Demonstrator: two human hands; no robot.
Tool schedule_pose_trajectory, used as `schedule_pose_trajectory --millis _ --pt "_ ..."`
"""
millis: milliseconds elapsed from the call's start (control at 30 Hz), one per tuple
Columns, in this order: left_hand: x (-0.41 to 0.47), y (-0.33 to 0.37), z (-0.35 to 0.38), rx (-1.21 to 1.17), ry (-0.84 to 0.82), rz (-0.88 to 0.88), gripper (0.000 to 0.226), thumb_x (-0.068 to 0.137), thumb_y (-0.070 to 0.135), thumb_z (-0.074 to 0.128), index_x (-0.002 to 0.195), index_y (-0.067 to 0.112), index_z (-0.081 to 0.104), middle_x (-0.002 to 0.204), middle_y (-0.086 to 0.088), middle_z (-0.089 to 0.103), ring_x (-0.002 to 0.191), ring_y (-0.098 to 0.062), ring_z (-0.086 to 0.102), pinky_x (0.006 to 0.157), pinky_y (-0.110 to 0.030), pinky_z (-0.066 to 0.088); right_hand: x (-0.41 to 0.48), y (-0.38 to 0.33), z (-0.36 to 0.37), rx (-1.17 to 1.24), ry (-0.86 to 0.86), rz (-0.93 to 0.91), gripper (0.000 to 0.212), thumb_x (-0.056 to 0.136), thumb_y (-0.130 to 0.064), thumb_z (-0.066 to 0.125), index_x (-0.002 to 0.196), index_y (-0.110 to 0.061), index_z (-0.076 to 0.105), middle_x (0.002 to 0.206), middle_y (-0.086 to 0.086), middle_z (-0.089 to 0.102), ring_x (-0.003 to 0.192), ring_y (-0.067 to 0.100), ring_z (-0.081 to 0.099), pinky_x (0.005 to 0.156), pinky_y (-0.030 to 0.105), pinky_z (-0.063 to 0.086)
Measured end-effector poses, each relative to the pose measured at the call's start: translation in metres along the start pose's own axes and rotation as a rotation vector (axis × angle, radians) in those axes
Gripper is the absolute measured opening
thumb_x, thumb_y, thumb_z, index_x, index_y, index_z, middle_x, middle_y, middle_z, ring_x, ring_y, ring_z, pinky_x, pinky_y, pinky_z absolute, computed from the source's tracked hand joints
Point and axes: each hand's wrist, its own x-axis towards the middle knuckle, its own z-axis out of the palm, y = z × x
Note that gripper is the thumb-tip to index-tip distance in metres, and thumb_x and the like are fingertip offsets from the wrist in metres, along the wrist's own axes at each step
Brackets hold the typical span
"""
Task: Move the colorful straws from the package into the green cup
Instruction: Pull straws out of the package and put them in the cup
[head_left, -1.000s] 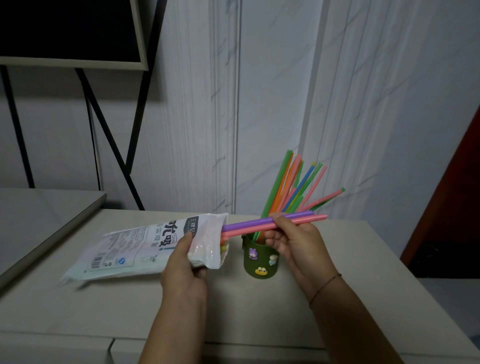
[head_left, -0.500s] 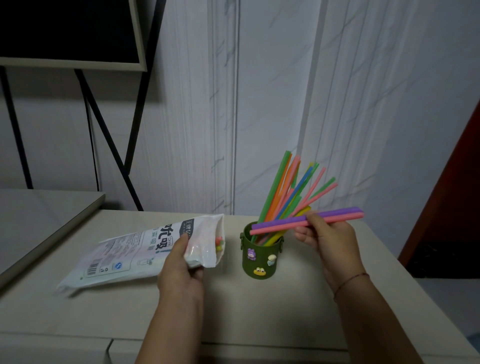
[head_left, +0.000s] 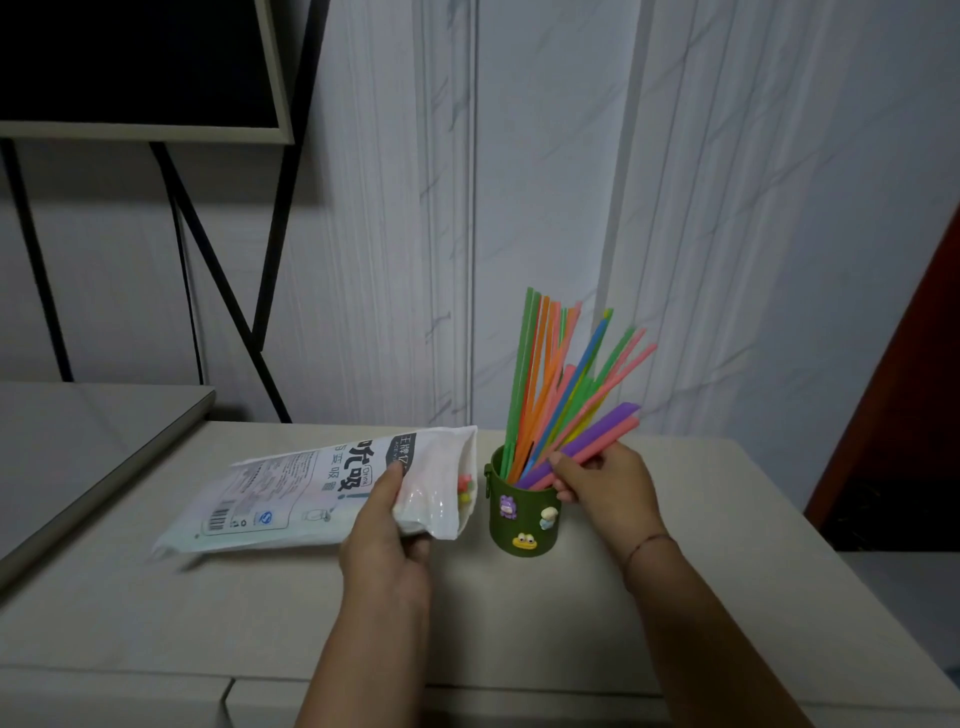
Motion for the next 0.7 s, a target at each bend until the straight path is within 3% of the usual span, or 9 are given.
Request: schedule_pose_trajectory --millis 100,200,267,433,700 --pt "0.001 0.001 -0.001 0.008 -0.003 0.023 0.047 0.083 0.009 0.071 0.127 0.012 0.057 0.123 -0.008 0.067 0.108 -0.022 0.066 0.065 -0.037 0.058 -0.001 -0.002 -0.008 0.092 0.050 -0.012 0.013 0.084 -0.017 0.067 0.089 -0.005 0.065 0.067 0.003 0.065 0.056 0.009 0.061 0.047 0.011 0.048" --pt "0.002 0.001 -0.002 0.027 -0.006 0.036 0.041 0.082 0.010 0.072 0.121 0.014 0.059 0.123 -0.007 0.067 0.107 -0.022 0.066 0.077 -0.037 0.059 0.000 -0.004 -0.016 0.144 0.140 -0.051 0.011 0.086 -0.018 0.063 0.079 -0.009 0.064 0.062 0.006 0.064 0.052 0.012 0.060 0.054 0.021 0.052" --pt "0.002 0.000 -0.002 0.036 -0.006 0.036 0.039 0.082 0.010 0.072 0.119 0.015 0.059 0.120 -0.006 0.068 0.101 -0.021 0.068 0.074 -0.035 0.059 0.002 -0.004 -0.016 0.126 0.168 -0.072 0.014 0.088 -0.017 0.061 0.075 -0.012 0.062 0.061 0.006 0.063 0.053 0.014 0.060 0.054 0.022 0.051" --pt "-0.002 -0.003 0.001 0.017 -0.010 0.032 0.042 0.082 0.008 0.071 0.122 0.013 0.060 0.114 -0.006 0.069 0.087 -0.016 0.068 0.056 -0.031 0.059 0.006 -0.002 -0.008 0.058 0.137 -0.072 0.011 0.089 -0.016 0.060 0.080 -0.010 0.062 0.061 0.002 0.061 0.053 0.010 0.058 0.049 0.015 0.045" --pt "-0.001 -0.004 0.001 0.048 -0.035 0.031 0.047 0.081 0.010 0.072 0.127 0.011 0.059 0.121 -0.007 0.069 0.103 -0.021 0.068 0.073 -0.038 0.059 0.005 0.004 -0.003 0.068 0.029 0.026 0.012 0.087 -0.013 0.062 0.093 -0.003 0.064 0.069 0.005 0.065 0.060 0.012 0.062 0.058 0.018 0.051"
